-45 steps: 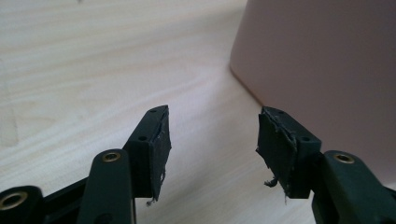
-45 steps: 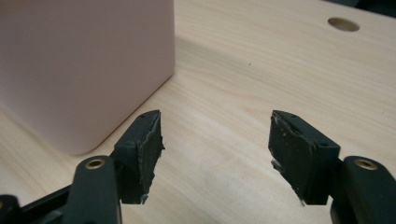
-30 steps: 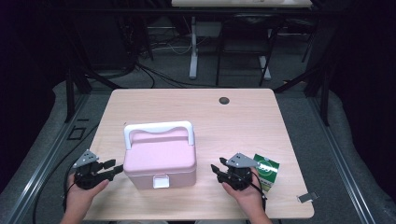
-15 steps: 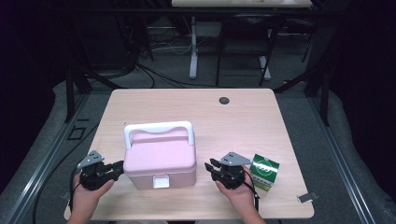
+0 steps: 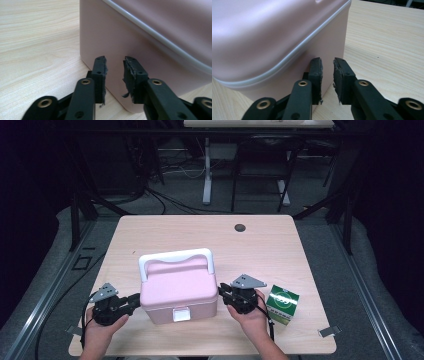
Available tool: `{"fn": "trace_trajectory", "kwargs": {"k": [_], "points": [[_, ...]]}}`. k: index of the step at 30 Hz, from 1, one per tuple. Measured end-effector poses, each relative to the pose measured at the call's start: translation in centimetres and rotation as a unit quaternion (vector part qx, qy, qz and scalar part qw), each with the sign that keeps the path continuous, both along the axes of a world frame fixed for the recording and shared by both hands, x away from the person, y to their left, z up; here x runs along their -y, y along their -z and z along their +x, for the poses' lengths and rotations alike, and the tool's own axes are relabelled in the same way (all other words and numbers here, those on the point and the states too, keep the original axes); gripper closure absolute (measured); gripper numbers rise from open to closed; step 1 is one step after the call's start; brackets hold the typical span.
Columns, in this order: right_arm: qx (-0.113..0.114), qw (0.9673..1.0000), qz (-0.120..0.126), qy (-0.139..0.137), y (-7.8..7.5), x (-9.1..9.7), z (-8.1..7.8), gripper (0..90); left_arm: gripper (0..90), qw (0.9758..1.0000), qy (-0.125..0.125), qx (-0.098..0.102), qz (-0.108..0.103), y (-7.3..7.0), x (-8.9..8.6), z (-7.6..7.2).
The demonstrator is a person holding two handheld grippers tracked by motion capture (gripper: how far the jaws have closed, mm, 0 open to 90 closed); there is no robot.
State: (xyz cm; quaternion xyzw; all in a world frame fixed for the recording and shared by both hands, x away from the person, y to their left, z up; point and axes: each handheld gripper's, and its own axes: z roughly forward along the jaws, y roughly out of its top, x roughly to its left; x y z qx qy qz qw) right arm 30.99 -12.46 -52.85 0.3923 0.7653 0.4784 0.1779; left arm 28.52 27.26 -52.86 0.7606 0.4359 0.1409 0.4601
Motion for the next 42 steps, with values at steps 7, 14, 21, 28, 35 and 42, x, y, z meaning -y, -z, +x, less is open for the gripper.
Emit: {"fn": "trace_trajectory", "kwargs": {"k": [7,14,21,28,35,42], "points": [[-0.002,1.0,-0.002,0.0,0.2,-0.6,-0.6,90.0,83.6,0.9998,-0.006,-0.001,0.021,-0.5,0.9,-0.4],[-0.009,0.9998,-0.016,0.002,-0.2,-0.8,-0.9,90.0,89.6,0.9995,-0.014,-0.001,0.028,-0.7,1.3,-0.3],[-0.015,0.9992,-0.036,-0.006,-0.5,-0.3,-2.4,90.0,89.8,0.9996,-0.001,-0.005,0.029,-0.8,1.5,-0.3],[-0.017,0.9991,-0.038,-0.002,-0.6,0.6,-3.6,90.0,89.8,0.9993,0.023,-0.013,0.025,-0.9,2.3,-0.5],[-0.031,0.9988,-0.036,-0.001,-0.8,2.3,-5.0,90.0,89.8,0.9979,0.054,-0.019,0.029,-1.0,3.5,-1.4],[-0.027,0.9993,-0.028,-0.001,-0.6,3.1,-6.0,90.0,89.7,0.9971,0.068,-0.024,0.025,-1.0,3.8,-1.7]]}}
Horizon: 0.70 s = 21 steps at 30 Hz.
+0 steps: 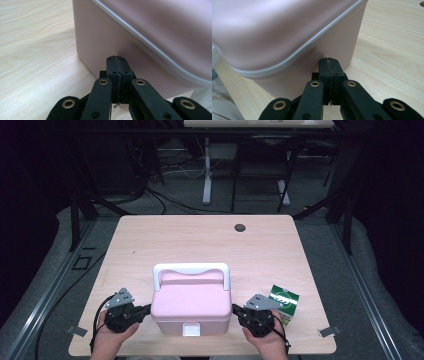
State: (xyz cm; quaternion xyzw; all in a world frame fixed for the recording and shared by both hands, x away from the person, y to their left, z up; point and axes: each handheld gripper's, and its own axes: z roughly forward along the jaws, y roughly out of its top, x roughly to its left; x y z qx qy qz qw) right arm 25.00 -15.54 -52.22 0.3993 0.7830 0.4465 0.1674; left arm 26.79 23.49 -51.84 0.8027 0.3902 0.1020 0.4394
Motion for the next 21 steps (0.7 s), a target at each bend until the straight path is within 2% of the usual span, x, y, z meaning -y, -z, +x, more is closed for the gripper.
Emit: {"fn": "trace_trajectory", "kwargs": {"k": [5,8,11,16,18,21], "points": [[-0.008,0.9999,0.005,0.004,0.08,0.16,0.02,90.0,89.6,1.0,0.005,-0.001,-0.006,0.11,-0.14,0.06],[-0.004,1.0,0.006,0.005,0.15,0.11,0.07,90.0,88.9,0.9999,0.004,-0.003,-0.009,0.14,-0.18,0.08],[-0.008,0.9999,0.007,0.001,0.29,0.15,0.18,90.0,85.8,0.9999,0.001,-0.006,-0.014,0.21,-0.34,0.17],[-0.008,0.9999,-0.01,0.0,0.25,0.08,0.19,87.2,80.6,0.9999,0.002,-0.008,-0.015,0.1,-0.59,0.32],[-0.006,0.9999,-0.01,0.003,0.25,0.16,0.3,85.0,77.2,0.9997,0.003,-0.014,-0.019,0.03,-0.78,0.44],[-0.018,0.9998,0.001,0.0,0.32,0.4,0.49,83.6,77.0,0.9995,0.007,-0.02,-0.024,0.04,-0.89,0.56]]}}
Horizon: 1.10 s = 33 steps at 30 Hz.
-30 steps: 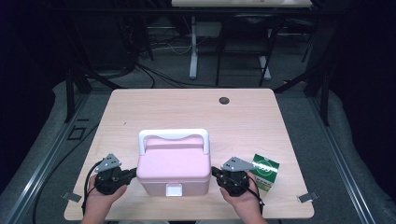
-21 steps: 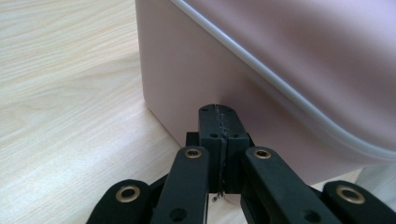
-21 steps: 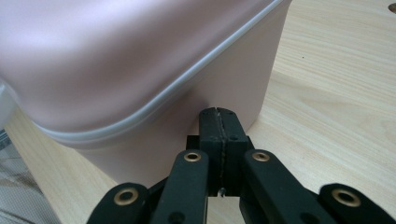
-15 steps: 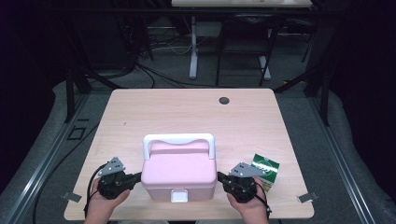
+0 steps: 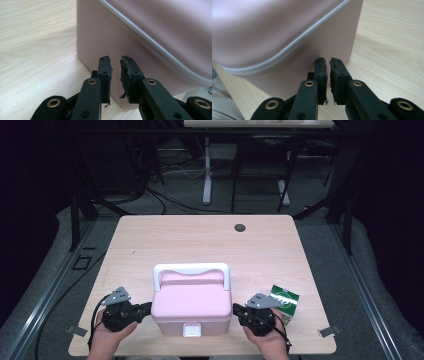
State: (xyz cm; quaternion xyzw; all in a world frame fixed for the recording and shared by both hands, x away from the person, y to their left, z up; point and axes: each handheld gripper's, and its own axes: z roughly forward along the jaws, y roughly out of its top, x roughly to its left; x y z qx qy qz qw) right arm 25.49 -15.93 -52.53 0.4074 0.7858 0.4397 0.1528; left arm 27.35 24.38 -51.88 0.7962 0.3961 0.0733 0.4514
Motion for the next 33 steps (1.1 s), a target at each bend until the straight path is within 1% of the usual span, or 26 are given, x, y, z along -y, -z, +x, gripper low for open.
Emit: {"fn": "trace_trajectory", "kwargs": {"k": [1,3,4,7,9,11,12,13,15,17,18,19,20,21,22,23,24,25,26,27,29,30,31,32,33], "points": [[-0.004,1.0,0.003,-0.001,0.0,0.0,0.0,83.5,76.8,1.0,-0.001,0.0,0.0,0.0,0.0,0.0],[-0.005,1.0,0.002,-0.005,0.0,0.0,0.1,82.7,75.0,1.0,-0.001,0.001,0.002,-0.1,-0.1,0.0],[-0.005,1.0,-0.006,-0.004,-0.1,0.1,0.0,82.2,73.9,1.0,-0.003,0.002,0.001,-0.1,-0.1,0.0],[0.004,1.0,-0.003,-0.002,-0.4,0.2,0.0,79.4,72.2,1.0,-0.008,0.003,-0.005,-0.3,-0.4,0.0],[0.001,1.0,0.001,-0.002,-0.6,0.4,0.1,77.7,70.5,0.9999,-0.01,0.004,-0.007,-0.4,-0.6,0.1],[-0.005,0.9999,0.011,-0.009,-0.7,0.5,0.1,76.2,68.4,0.9999,-0.013,0.003,-0.009,-0.5,-0.7,0.2],[-0.005,1.0,0.004,-0.007,-0.9,0.5,0.1,74.3,67.3,0.9999,-0.013,0.003,-0.008,-0.6,-0.8,0.2],[-0.004,1.0,0.002,-0.006,-1.0,0.6,0.1,73.3,66.2,0.9998,-0.013,0.003,-0.012,-0.8,-0.9,0.2],[0.002,0.9999,0.006,-0.011,-1.4,0.7,0.1,72.1,64.9,0.9998,-0.012,0.005,-0.014,-1.1,-0.9,0.2],[0.009,0.9999,0.004,-0.011,-2.0,0.9,0.2,71.2,61.9,0.9997,-0.017,0.011,-0.011,-1.6,-1.0,0.2],[0.011,0.9999,0.0,-0.008,-2.3,1.1,0.3,71.1,61.4,0.9997,-0.017,0.011,-0.013,-1.8,-1.0,0.3],[0.013,0.9999,0.001,-0.004,-2.5,1.2,0.4,70.7,60.6,0.9998,-0.015,0.012,-0.011,-2.1,-1.0,0.4],[0.014,0.9999,-0.003,-0.002,-2.8,1.4,0.5,69.7,60.0,0.9998,-0.016,0.011,-0.009,-2.3,-1.0,0.4],[0.012,0.9999,-0.001,0.0,-3.0,1.6,0.7,68.7,60.1,0.9999,-0.012,0.011,-0.004,-2.6,-1.0,0.4],[0.013,0.9999,0.001,0.001,-3.3,1.8,0.8,68.0,60.0,0.9998,-0.011,0.015,0.0,-2.8,-1.1,0.4],[0.013,0.9999,0.001,0.001,-3.3,1.8,0.8,68.0,60.0,0.9998,-0.011,0.015,0.0,-2.8,-1.1,0.4],[0.016,0.9998,0.007,-0.002,-3.8,2.1,0.9,67.1,59.7,0.9998,-0.007,0.017,0.0,-3.5,-1.4,0.6],[0.016,0.9998,0.007,-0.002,-3.8,2.1,0.9,67.1,59.8,0.9998,-0.007,0.017,0.0,-3.5,-1.4,0.6],[0.018,0.9996,0.018,-0.009,-4.2,2.3,1.0,65.8,59.5,0.9998,-0.007,0.018,-0.002,-4.1,-1.7,0.7],[0.018,0.9996,0.018,-0.009,-4.2,2.3,1.0,65.8,59.3,0.9998,-0.007,0.018,-0.002,-4.1,-1.7,0.7],[0.014,0.9995,0.027,-0.008,-4.6,2.5,1.1,64.4,59.4,0.9998,-0.005,0.019,-0.003,-4.5,-1.8,0.8],[0.01,0.999,0.04,-0.018,-4.9,2.7,1.3,63.3,58.9,0.9998,0.0,0.02,-0.001,-4.9,-1.7,1.0],[0.01,0.999,0.04,-0.018,-4.9,2.7,1.3,63.3,58.2,0.9998,0.0,0.02,-0.001,-4.9,-1.7,1.0],[0.014,0.9986,0.046,-0.02,-5.3,2.7,1.5,60.7,57.3,0.9997,0.001,0.022,0.0,-5.4,-1.5,1.0],[0.014,0.9986,0.046,-0.02,-5.3,2.7,1.5,60.7,56.6,0.9997,0.001,0.022,0.0,-5.4,-1.5,1.0]]}}
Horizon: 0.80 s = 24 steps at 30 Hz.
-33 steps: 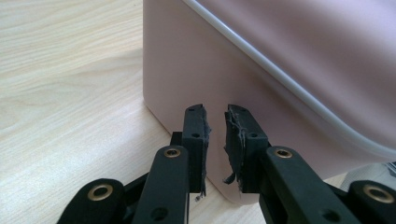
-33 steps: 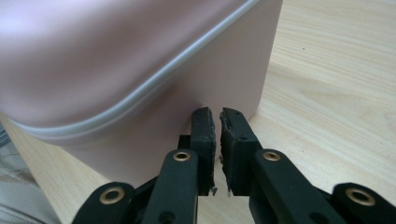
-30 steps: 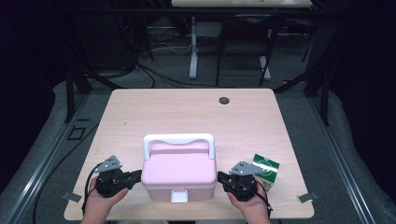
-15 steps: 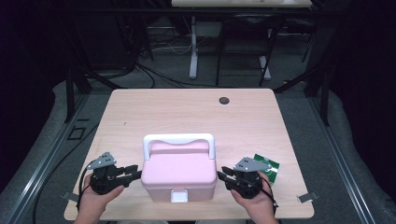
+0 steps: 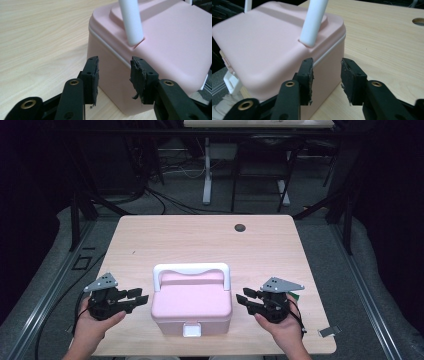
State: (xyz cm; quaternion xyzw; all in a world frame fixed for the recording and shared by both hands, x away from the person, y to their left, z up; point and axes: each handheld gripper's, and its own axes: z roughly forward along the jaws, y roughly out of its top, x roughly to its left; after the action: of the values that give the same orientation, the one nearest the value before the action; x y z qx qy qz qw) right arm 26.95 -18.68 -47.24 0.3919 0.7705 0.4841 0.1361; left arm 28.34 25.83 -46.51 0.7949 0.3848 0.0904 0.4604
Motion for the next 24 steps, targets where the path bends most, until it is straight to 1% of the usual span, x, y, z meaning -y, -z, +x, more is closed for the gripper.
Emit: {"fn": "trace_trajectory", "kwargs": {"k": [1,2,4,6,7,8,9,10,11,14,16,18,21,22,23,24], "points": [[0.001,1.0,0.005,-0.002,-0.4,0.0,0.2,59.2,55.9,1.0,0.004,0.005,-0.001,-0.5,0.3,0.2],[-0.001,1.0,0.009,-0.004,-0.7,0.0,0.4,58.4,54.9,1.0,0.005,0.005,-0.001,-0.7,0.4,0.3],[0.003,0.9998,0.016,-0.011,-1.1,-0.1,0.7,57.4,53.7,0.9999,0.007,0.009,-0.002,-1.1,0.7,0.5],[0.004,0.9997,0.02,-0.015,-1.3,-0.2,0.8,57.0,51.6,0.9999,0.008,0.01,-0.005,-1.3,0.8,0.7],[0.008,0.9993,0.027,-0.024,-1.7,-0.4,1.2,56.0,51.0,0.9998,0.011,0.011,-0.012,-1.6,1.1,0.9],[0.008,0.9993,0.027,-0.024,-1.7,-0.4,1.2,56.0,50.5,0.9998,0.011,0.011,-0.012,-1.6,1.1,0.9],[0.011,0.9989,0.034,-0.029,-1.9,-0.7,1.6,54.5,50.1,0.9997,0.011,0.011,-0.017,-1.7,1.3,1.1],[0.01,0.9985,0.043,-0.034,-1.9,-0.8,1.8,53.8,49.7,0.9997,0.012,0.008,-0.021,-1.8,1.4,1.2],[0.01,0.9985,0.043,-0.034,-1.9,-0.8,1.8,53.8,49.7,0.9996,0.013,0.007,-0.024,-1.8,1.7,1.5],[0.001,0.998,0.052,-0.037,-1.6,-1.3,2.6,51.9,49.3,0.9996,0.015,0.006,-0.024,-1.7,2.1,1.8],[0.0,0.9975,0.057,-0.043,-1.4,-1.6,2.8,51.9,49.6,0.9994,0.016,0.004,-0.03,-1.5,2.4,1.9],[0.0,0.9967,0.063,-0.051,-1.1,-2.0,3.0,52.6,51.7,0.9994,0.021,0.004,-0.027,-1.2,2.7,2.0],[0.003,0.9965,0.054,-0.064,-0.7,-2.7,3.0,57.2,55.8,0.9989,0.03,0.012,-0.033,-1.1,2.9,1.8],[0.01,0.9959,0.058,-0.069,-0.6,-2.8,2.9,57.4,57.0,0.9988,0.031,0.014,-0.036,-1.0,3.0,1.8],[0.015,0.9961,0.056,-0.066,-0.6,-2.9,2.8,58.4,56.7,0.9988,0.033,0.017,-0.034,-1.0,3.0,1.7],[0.021,0.9965,0.051,-0.063,-0.6,-2.9,2.7,61.4,56.9,0.9987,0.034,0.021,-0.033,-1.0,3.0,1.6]]}}
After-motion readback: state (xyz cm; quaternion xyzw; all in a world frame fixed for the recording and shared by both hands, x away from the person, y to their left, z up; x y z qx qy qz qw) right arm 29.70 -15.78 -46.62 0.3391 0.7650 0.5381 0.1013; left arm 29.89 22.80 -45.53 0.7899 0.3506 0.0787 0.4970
